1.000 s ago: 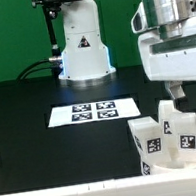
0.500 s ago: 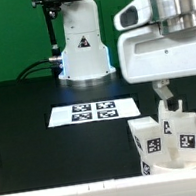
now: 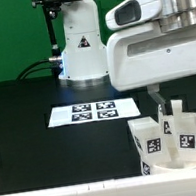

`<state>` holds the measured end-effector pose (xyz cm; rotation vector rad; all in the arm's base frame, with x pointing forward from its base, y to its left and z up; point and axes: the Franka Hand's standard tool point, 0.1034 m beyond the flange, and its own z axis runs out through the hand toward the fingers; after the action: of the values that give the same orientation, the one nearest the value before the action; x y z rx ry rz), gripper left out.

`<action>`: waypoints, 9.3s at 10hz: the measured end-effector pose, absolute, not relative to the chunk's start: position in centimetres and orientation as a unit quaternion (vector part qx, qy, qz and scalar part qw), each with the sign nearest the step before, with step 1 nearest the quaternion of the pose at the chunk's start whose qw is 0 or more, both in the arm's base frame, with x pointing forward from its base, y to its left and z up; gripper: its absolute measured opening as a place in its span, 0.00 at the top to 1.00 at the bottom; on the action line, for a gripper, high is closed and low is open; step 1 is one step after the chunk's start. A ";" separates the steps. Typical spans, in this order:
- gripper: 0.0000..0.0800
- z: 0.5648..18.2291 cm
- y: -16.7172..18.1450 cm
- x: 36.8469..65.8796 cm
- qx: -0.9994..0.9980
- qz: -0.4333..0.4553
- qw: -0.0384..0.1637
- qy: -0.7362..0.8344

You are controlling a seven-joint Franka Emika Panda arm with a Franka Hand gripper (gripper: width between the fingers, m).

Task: Assemble stool

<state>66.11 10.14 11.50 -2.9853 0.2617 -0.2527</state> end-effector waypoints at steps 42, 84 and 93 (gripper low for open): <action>0.20 8.9 12.4 64.2 -0.823 -0.045 0.066 0.563; 0.58 7.2 10.5 62.5 -0.974 0.035 -0.050 -0.219; 0.58 7.2 8.7 63.4 -0.981 -0.005 -0.040 0.191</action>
Offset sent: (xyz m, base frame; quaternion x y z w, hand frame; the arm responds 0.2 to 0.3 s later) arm -0.0227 0.0228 0.0003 -0.0044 0.0106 -0.2375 0.9713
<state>63.37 8.69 7.22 -3.1618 0.6149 -0.0174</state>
